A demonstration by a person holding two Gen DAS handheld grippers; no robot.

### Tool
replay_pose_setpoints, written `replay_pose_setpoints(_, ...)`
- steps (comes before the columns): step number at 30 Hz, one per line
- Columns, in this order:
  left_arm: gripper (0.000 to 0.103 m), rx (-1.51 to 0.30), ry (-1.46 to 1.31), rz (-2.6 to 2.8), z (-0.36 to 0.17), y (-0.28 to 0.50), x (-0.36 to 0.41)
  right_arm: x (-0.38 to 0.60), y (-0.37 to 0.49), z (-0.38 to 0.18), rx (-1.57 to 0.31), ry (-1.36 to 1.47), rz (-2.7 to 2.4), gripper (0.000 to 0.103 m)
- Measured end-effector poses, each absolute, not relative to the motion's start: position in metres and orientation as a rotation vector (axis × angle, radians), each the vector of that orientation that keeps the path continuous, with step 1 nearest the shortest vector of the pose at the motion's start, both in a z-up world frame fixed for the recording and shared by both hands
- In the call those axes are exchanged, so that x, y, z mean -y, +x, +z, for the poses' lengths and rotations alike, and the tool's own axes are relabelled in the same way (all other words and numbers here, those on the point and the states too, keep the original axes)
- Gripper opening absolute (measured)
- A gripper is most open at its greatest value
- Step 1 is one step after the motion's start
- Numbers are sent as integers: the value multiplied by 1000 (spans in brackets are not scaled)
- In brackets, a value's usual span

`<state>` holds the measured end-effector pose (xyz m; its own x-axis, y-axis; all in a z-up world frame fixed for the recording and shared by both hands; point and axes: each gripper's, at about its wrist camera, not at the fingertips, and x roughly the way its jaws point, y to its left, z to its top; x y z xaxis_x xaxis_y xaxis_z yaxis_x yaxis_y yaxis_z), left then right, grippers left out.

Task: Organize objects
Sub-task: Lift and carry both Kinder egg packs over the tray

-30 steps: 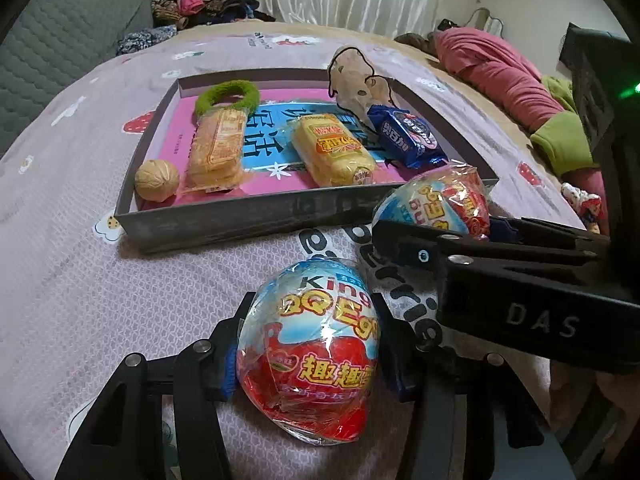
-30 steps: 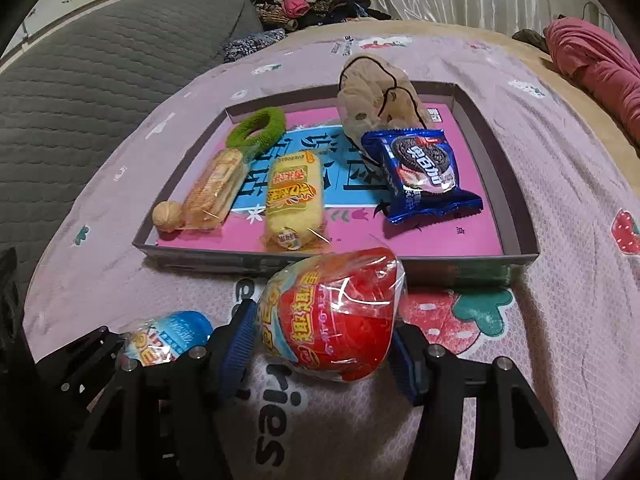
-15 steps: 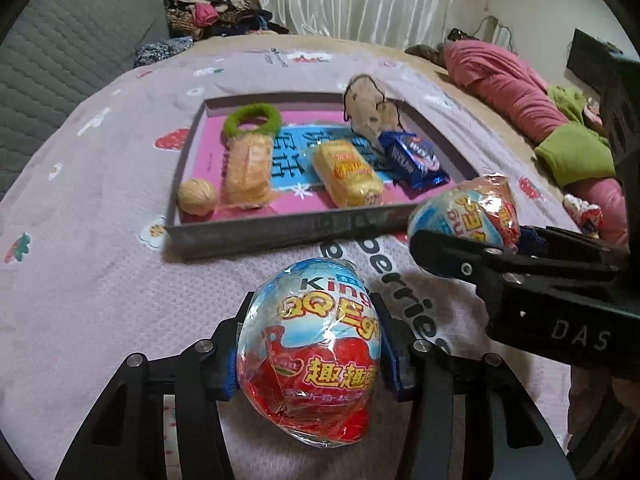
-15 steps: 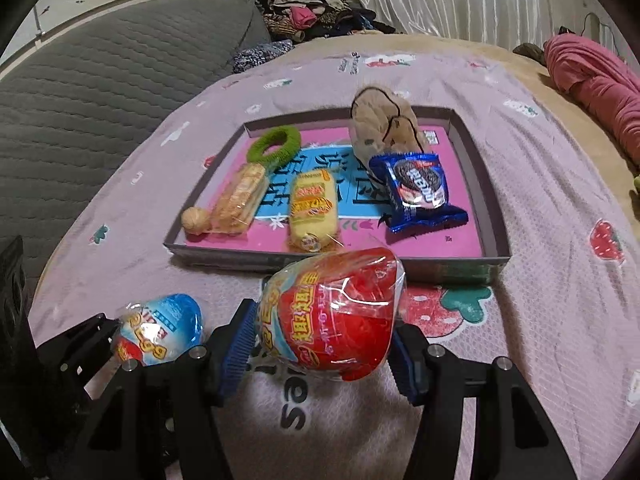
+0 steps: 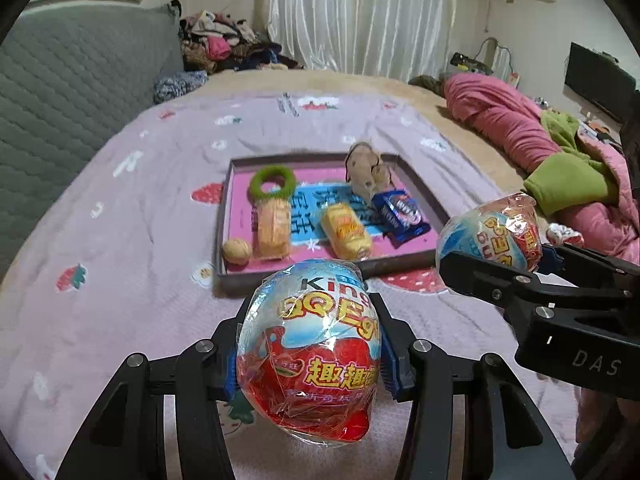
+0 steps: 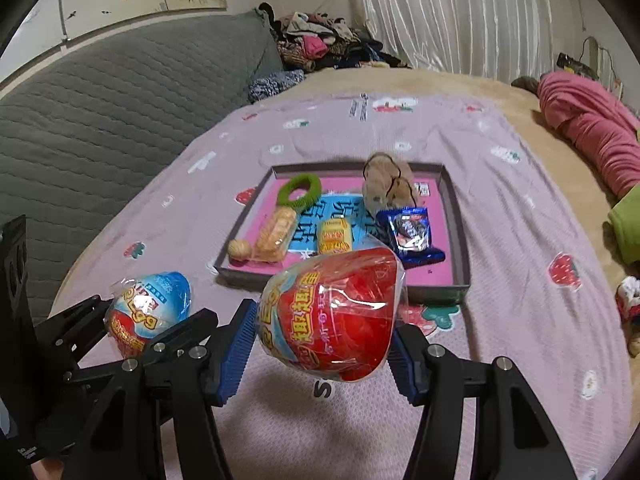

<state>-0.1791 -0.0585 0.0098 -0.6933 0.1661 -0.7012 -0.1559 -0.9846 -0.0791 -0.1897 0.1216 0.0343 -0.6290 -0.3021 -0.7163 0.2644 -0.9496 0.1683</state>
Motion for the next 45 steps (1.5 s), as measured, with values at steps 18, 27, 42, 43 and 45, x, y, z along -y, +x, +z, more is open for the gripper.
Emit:
replay_pose_setpoints(18, 54, -25, -1001, 2819, 95, -149, 59, -126, -150, 119, 13, 980, -2652, 60)
replay_pose_setpoints(27, 54, -46, -958, 2848, 122, -160, 56, -127, -149, 150, -2, 914, -2676, 60)
replay_pose_setpoints(42, 54, -59, -951, 2869, 130, -211, 61, -128, -193, 163, -18, 876, -2699, 60)
replay_pose_setpoints(43, 54, -62, -950, 2870, 129, -216, 61, -128, -197, 161, -20, 876, -2701, 60)
replay_pose_setpoints(45, 54, -56, -952, 2869, 126, -225, 61, -129, -206, 158, -20, 881, -2700, 60)
